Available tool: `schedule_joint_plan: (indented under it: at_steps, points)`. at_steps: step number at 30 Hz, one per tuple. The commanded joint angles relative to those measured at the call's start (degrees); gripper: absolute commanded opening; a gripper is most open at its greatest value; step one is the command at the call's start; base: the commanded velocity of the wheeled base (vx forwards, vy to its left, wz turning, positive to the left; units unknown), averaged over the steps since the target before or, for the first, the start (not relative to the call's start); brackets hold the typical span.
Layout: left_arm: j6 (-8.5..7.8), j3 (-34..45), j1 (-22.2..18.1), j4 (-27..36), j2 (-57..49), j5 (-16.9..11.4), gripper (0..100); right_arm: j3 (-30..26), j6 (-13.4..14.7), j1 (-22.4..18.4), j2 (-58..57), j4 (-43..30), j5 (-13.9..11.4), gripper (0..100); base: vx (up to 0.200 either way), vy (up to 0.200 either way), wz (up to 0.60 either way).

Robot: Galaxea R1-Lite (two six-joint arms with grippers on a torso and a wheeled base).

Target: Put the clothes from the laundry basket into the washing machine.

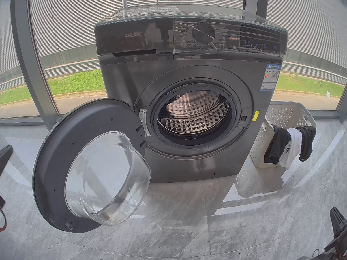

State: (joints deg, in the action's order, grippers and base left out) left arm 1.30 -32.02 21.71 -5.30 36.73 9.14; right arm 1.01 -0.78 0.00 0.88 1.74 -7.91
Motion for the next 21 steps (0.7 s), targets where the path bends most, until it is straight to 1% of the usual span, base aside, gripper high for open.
schedule_joint_plan:
  at_steps: [1,2,3,5,6,8,10,13,15,16,17,18,19,20,21]
  points:
    - [-0.43,6.54,-14.15,-1.2,-17.75,1.23,0,-0.57,-0.19,0.0,-0.88,0.01,-1.4,0,0.0,0.0,0.0]
    - [-0.43,9.88,-16.09,-0.94,-22.49,0.53,0,-0.57,-0.27,0.0,-0.88,0.01,-2.11,0,0.0,0.0,0.0]
    - [-0.51,12.25,-16.53,-0.67,-25.66,0.0,0,-0.57,-0.27,0.0,-0.88,0.01,-2.37,0,0.0,0.0,0.0]
    - [-0.51,16.2,-16.61,0.12,-31.28,-0.09,0,-0.57,-0.27,0.0,-0.88,0.01,-2.46,0,0.0,0.0,0.0]
    - [-0.43,18.05,-16.61,-0.76,-31.72,0.53,0,-0.57,-0.27,0.0,-0.88,0.01,-2.46,0,0.0,0.0,0.0]
    - [-0.51,19.19,-16.61,-1.99,-31.28,1.67,0,-0.57,-0.27,0.0,-0.88,0.01,-2.46,0,0.0,0.0,0.0]
    - [-0.25,21.3,-16.7,-2.43,-31.28,3.69,0,-0.57,-0.27,0.0,-0.88,0.01,-2.46,0,0.0,0.0,0.0]
    - [0.63,25.17,-16.7,-2.78,-31.28,9.58,0,-0.57,-0.19,0.0,-0.88,0.01,-2.46,0,0.0,0.0,0.0]
    - [2.12,28.68,-16.7,-3.13,-31.37,13.44,0,-0.57,-0.19,0.0,-0.88,0.01,-2.46,0,0.0,0.0,0.0]
    - [2.12,28.68,-16.7,-3.13,-31.37,13.44,0,-0.57,-0.19,0.0,-0.88,0.01,-2.46,0,0.0,0.0,0.0]
    - [3.09,32.02,-16.7,-2.78,-31.37,17.93,0,-0.48,-0.19,0.0,-0.88,-0.16,-2.46,0,0.0,0.0,0.0]
    - [3.53,32.02,-16.7,-2.08,-31.37,20.04,0,-0.4,-0.27,0.0,-0.88,-0.34,-2.46,0,0.0,0.0,0.0]
    - [3.79,32.02,-16.79,-1.64,-31.28,21.18,0,-0.4,-0.27,0.0,-0.88,-0.42,-2.46,0,0.0,0.0,0.0]
    - [5.38,31.67,-18.28,0.21,-31.02,23.82,0,-0.31,-0.27,0.0,-0.88,-0.6,-2.37,0,0.0,0.0,0.0]
    - [6.43,30.97,-20.39,1.35,-30.75,24.26,0,-0.31,-0.27,0.09,-0.88,-0.6,-2.37,0,0.0,0.0,0.0]
